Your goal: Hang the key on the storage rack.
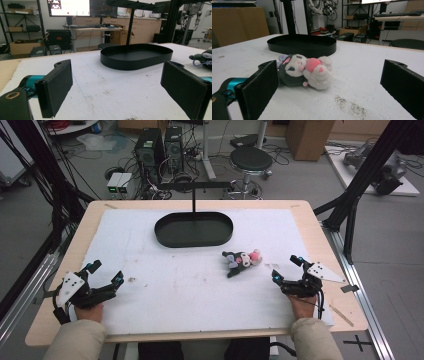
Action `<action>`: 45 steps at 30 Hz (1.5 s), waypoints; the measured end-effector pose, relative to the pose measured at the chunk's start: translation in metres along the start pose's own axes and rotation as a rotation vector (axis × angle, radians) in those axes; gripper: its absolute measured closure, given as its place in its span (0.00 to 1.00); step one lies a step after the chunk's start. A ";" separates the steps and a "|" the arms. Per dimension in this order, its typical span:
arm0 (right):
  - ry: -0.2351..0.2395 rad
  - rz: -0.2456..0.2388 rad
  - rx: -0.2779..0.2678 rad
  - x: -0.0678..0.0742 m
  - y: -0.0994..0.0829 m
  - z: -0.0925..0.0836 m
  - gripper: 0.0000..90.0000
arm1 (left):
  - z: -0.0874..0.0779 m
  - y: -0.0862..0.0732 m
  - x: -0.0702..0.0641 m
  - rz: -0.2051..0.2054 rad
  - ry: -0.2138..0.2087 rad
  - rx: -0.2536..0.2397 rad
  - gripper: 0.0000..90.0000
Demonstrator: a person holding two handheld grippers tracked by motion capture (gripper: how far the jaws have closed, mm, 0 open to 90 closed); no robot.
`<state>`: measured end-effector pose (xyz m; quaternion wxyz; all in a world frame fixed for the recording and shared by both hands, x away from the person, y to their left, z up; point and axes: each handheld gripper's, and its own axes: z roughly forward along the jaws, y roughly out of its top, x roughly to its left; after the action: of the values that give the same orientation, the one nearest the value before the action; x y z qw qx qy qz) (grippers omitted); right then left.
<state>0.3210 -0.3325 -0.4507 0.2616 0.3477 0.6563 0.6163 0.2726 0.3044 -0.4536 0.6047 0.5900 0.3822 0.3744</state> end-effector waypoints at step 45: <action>0.185 -0.116 0.243 -0.034 0.112 0.033 0.01 | 0.000 0.000 -0.001 0.009 0.001 0.001 0.12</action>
<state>0.3830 -0.3383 -0.3463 0.1913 0.2802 0.7664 0.5454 0.2725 0.3037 -0.4535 0.6023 0.5920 0.3800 0.3774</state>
